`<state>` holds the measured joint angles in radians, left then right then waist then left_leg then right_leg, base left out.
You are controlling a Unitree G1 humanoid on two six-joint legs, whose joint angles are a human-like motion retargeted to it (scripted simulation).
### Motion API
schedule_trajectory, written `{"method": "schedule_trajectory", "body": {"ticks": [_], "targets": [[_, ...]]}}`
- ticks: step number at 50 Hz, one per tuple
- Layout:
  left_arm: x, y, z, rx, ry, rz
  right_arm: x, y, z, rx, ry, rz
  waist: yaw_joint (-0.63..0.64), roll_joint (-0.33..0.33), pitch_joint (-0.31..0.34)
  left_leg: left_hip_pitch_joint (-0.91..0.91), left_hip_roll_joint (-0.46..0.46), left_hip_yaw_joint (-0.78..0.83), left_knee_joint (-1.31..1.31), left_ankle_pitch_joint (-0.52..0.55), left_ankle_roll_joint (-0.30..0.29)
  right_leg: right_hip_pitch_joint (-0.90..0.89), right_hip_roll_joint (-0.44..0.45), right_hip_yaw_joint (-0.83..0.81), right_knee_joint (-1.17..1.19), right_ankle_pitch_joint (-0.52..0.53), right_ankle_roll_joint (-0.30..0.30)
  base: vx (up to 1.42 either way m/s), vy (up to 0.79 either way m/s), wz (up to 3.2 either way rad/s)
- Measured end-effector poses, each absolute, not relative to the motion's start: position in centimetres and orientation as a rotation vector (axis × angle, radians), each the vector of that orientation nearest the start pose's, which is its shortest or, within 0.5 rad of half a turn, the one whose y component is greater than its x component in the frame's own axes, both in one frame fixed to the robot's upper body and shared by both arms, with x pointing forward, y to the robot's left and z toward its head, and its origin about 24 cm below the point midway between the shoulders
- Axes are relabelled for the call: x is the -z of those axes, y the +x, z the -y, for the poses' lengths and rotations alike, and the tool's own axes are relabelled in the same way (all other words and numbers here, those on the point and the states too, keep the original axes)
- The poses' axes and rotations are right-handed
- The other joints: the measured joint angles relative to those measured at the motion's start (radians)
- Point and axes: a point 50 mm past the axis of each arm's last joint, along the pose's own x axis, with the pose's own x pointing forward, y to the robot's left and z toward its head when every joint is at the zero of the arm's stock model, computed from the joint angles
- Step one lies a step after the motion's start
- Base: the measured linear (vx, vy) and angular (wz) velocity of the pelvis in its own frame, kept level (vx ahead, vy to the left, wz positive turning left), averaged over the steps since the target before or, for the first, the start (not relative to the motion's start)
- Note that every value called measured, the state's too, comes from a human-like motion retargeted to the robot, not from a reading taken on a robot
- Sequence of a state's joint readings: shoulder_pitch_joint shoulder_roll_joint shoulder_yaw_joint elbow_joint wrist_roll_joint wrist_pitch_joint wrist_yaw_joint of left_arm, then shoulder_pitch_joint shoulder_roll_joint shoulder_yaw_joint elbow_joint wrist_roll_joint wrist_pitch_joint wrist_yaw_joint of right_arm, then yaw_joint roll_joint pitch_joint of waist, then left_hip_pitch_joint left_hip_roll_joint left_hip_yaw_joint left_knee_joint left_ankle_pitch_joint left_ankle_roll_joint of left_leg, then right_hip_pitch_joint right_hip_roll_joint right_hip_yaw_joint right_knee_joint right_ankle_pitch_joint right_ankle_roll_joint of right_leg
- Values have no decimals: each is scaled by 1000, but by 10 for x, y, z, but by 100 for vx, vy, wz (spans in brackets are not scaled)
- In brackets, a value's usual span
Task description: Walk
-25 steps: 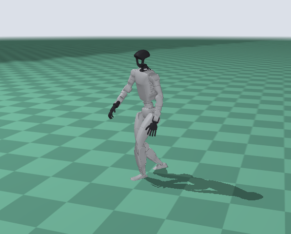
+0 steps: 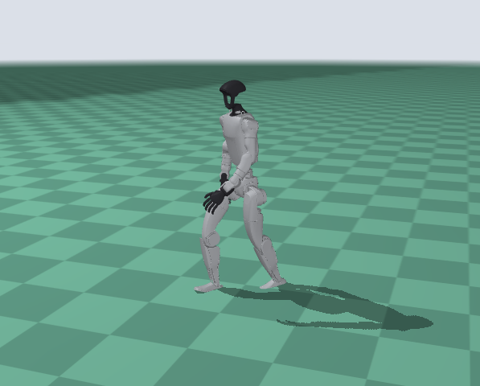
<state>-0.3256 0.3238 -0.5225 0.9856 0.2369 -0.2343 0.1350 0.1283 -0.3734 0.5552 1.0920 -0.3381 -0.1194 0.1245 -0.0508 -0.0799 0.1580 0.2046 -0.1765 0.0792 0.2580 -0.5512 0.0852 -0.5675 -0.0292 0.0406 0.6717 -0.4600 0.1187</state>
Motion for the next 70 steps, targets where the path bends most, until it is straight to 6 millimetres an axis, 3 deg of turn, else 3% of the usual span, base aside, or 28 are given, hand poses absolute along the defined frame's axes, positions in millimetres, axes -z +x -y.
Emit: {"method": "schedule_trajectory", "body": {"ticks": [3,6,10,13,15,18,22,24,28,31,35,38,40,42,45,48,50,53,55,58,60,63,67,70], "targets": [[94,234,-176,389,806,-492,161,62,216,-689,-770,-1129,11,20,1,-28,50,3,248,-41,-31,49,34,-21,53,38,-18,1,-7,9],[118,199,-180,416,799,-632,155,91,206,-686,-789,-1017,24,65,11,-130,166,25,660,-4,-82,102,96,-67,130,31,-67,-4,-8,17],[142,157,-193,427,815,-820,126,166,197,-628,-878,-751,56,162,-7,-397,390,12,1172,130,-104,157,224,-133,95,2,-152,-7,-8,3],[151,131,-204,434,833,-920,87,225,192,-543,-940,-515,107,157,-12,-547,445,20,1299,102,-60,228,255,-104,47,-24,-164,-4,-6,-28],[154,117,-212,430,834,-963,57,259,188,-482,-957,-366,139,137,-11,-631,446,36,1286,59,-33,287,257,-74,8,-37,-157,-3,-3,-28],[156,101,-221,402,808,-1009,15,294,182,-401,-956,-185,180,102,-10,-722,408,76,1118,5,-18,377,239,-34,-49,-57,-139,-1,0,-27],[157,90,-228,345,758,-1043,-26,320,177,-334,-953,-25,206,38,-20,-769,285,133,668,7,-36,482,169,-8,-132,-85,-113,0,0,-6],[158,87,-228,324,739,-1050,-35,325,174,-327,-954,7,202,6,-28,-766,209,143,448,26,-46,504,127,-8,-125,-112,-101,0,0,0],[158,90,-227,303,726,-1050,-23,319,169,-365,-950,-24,186,-36,-42,-752,127,145,350,55,-31,509,84,13,16,-187,-85,-2,2,-10],[155,105,-225,287,743,-1015,14,296,166,-442,-937,-162,162,-104,-45,-706,46,161,380,86,6,496,12,32,207,-181,-34,0,0,0],[141,149,-221,265,782,-876,82,240,166,-606,-919,-463,119,-209,-38,-575,-108,164,287,104,55,381,-134,52,594,40,95,0,6,15],[121,191,-212,249,800,-717,121,188,178,-686,-914,-696,75,-209,-25,-441,-154,130,188,93,66,262,-195,45,794,106,91,0,6,7],[107,214,-205,234,799,-620,139,151,190,-706,-892,-841,37,-209,-17,-363,-176,114,168,70,66,186,-242,45,859,60,58,1,6,2],[86,243,-201,207,790,-512,148,127,205,-683,-866,-948,17,-159,-3,-229,-157,73,26,93,58,105,-225,22,805,18,14,3,6,-7],[59,273,-192,183,772,-377,156,91,223,-628,-805,-1086,-11,-99,12,-89,-121,35,-78,91,42,24,-190,-16,603,-45,-22,0,0,0],[40,290,-184,193,764,-279,159,66,233,-574,-745,-1169,-22,-35,8,6,-60,18,-156,86,24,-4,-93,-29,256,-39,-7,0,0,0],[34,294,-179,211,768,-241,160,57,234,-560,-719,-1195,-15,13,-7,21,-5,26,-142,59,10,13,-16,-29,-8,-5,6,0,0,0],[40,288,-173,247,772,-246,161,51,229,-583,-709,-1197,-5,13,-11,39,10,29,-10,13,-9,17,10,-7,-34,1,6,-2,-6,-6],[55,274,-171,280,771,-302,161,56,223,-602,-713,-1170,4,26,-10,24,44,29,170,-20,-28,50,37,-14,8,27,-10,1,-7,2],[91,236,-174,329,770,-468,158,82,212,-613,-737,-1078,14,70,7,-82,163,51,622,9,-75,104,101,-53,116,24,-64,-4,-8,14],[114,206,-179,358,778,-602,151,115,205,-605,-772,-972,24,128,5,-223,293,48,953,95,-102,130,169,-102,138,3,-115,-8,-9,14],[138,165,-189,394,805,-782,125,177,199,-560,-853,-764,74,171,-20,-423,421,40,1221,128,-72,177,237,-117,94,-17,-154,-5,-8,-20],[152,124,-212,406,836,-943,66,260,190,-450,-917,-444,145,136,-27,-618,453,65,1260,42,-9,295,245,-74,-1,-42,-150,-3,-4,-31],[156,101,-226,382,820,-1017,15,303,183,-355,-909,-222,187,100,-28,-713,423,103,1094,-7,1,386,228,-43,-64,-62,-137,-1,0,-33]]}}
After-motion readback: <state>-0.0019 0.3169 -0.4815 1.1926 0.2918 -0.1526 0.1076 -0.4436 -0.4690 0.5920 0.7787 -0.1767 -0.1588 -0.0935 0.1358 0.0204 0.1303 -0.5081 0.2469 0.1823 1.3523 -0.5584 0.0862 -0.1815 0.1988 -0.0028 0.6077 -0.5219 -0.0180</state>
